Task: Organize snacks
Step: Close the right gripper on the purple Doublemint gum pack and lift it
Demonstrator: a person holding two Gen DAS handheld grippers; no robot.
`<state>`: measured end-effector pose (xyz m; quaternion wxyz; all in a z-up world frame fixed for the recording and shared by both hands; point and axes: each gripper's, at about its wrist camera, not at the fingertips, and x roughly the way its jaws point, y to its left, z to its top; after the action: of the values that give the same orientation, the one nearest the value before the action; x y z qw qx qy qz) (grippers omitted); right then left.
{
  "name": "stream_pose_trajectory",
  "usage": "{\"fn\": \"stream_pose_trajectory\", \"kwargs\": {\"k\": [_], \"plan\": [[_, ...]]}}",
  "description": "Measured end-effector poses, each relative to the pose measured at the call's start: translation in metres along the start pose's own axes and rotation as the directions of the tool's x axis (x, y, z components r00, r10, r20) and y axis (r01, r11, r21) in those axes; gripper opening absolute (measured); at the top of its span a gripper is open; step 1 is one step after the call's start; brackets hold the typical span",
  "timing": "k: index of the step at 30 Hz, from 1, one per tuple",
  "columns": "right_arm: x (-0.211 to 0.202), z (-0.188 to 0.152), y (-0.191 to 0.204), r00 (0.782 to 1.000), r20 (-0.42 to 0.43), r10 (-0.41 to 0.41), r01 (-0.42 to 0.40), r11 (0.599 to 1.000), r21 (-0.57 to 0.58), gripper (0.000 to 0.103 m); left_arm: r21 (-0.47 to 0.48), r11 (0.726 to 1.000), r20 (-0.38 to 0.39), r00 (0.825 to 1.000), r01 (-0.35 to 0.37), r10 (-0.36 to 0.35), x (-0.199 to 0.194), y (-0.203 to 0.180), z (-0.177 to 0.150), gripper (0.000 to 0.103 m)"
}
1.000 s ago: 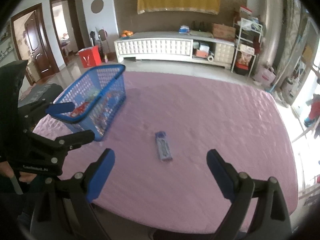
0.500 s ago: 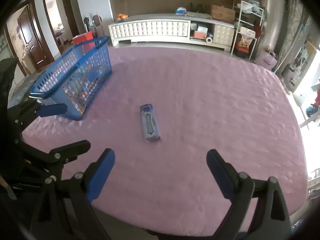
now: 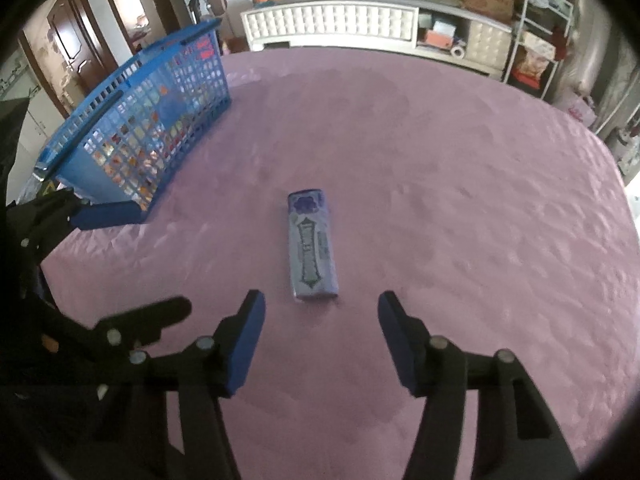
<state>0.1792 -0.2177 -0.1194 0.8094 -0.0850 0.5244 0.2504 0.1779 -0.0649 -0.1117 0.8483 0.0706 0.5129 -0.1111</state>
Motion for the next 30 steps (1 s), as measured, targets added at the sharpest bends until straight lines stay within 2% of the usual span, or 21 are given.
{"fn": "stream_pose_trajectory", "kwargs": {"k": [3, 5, 8, 10, 12, 15, 22, 30], "plan": [[0.012, 0.004, 0.003, 1.0, -0.018, 0.013, -0.013, 1.0, -0.017, 0.063, 0.005, 1.0, -0.007, 1.0, 0.007, -0.007, 0.002, 0.001, -0.001, 0.089], [0.023, 0.008, 0.003, 0.999, -0.041, 0.014, -0.015, 0.999, -0.03, 0.062, 0.019, 1.0, 0.001, 1.0, -0.013, 0.013, 0.003, 0.0, 0.0, 0.089], [0.033, 0.012, 0.006, 0.998, -0.056, 0.027, -0.029, 0.998, -0.051, 0.051, 0.021, 1.0, -0.003, 1.0, -0.018, 0.019, 0.005, 0.002, 0.001, 0.089], [0.038, 0.013, 0.009, 0.998, -0.059, 0.011, -0.015, 0.997, -0.071, 0.035, 0.015, 1.0, -0.008, 1.0, -0.022, 0.022, 0.006, 0.003, 0.001, 0.089], [0.037, 0.012, 0.01, 0.999, -0.048, -0.005, 0.001, 0.996, -0.088, 0.035, 0.016, 1.0, -0.006, 1.0, -0.027, 0.027, 0.005, 0.003, 0.001, 0.089], [0.032, 0.01, 0.006, 0.999, -0.036, 0.015, -0.017, 0.997, -0.075, 0.035, 0.008, 1.0, -0.004, 1.0, -0.024, 0.024, 0.003, 0.004, 0.0, 0.089], [-0.021, 0.007, 0.01, 0.997, 0.072, 0.006, -0.002, 0.998, -0.057, 0.035, 0.013, 1.0, 0.053, 0.999, -0.008, 0.007, -0.024, 0.0, 0.003, 0.089], [-0.092, 0.015, 0.041, 0.98, 0.196, -0.027, 0.045, 0.995, -0.089, 0.035, -0.014, 1.0, 0.189, 0.982, 0.012, -0.01, -0.09, 0.011, 0.003, 0.089]]}}
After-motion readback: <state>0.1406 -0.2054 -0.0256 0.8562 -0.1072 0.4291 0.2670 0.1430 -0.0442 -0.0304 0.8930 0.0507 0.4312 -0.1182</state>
